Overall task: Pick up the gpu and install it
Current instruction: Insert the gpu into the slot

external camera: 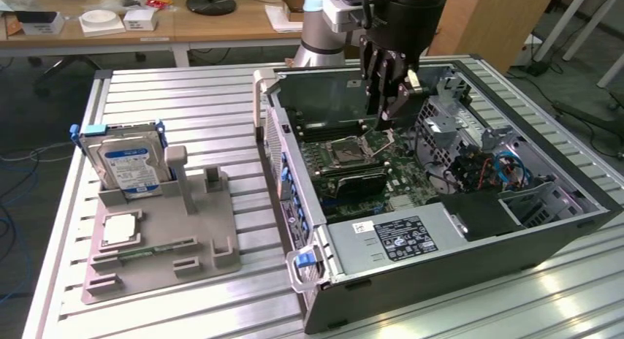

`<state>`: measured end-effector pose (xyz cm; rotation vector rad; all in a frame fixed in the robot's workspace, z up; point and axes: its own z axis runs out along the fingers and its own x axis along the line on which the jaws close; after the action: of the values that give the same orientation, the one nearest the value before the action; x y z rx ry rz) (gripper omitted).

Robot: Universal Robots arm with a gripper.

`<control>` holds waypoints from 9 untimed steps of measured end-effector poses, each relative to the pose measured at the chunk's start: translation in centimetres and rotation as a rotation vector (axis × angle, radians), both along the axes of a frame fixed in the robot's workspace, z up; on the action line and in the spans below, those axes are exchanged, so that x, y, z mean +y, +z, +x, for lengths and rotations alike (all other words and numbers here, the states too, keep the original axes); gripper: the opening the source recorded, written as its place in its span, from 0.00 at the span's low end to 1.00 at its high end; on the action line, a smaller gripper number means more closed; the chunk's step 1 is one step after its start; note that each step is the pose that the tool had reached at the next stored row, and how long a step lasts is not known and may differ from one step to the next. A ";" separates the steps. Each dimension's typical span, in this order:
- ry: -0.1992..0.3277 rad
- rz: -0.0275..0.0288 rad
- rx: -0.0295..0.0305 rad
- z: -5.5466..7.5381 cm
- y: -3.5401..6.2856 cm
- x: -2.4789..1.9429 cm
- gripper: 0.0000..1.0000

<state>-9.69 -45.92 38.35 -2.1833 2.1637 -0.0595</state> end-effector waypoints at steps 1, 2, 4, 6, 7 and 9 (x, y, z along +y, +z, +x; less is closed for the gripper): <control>0.000 0.0000 0.0000 0.0 0.00 0.00 0.40; 0.000 0.0000 0.0000 0.0 0.00 0.00 0.40; 0.000 0.0000 0.0000 0.0 0.00 0.00 0.40; 0.000 0.0000 0.0000 0.0 0.00 0.00 0.39; 0.000 0.0000 0.0000 0.0 0.00 0.00 0.39; 0.000 0.0000 0.0000 0.0 0.00 0.00 0.27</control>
<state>-9.69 -45.92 38.35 -2.1834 2.1636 -0.0595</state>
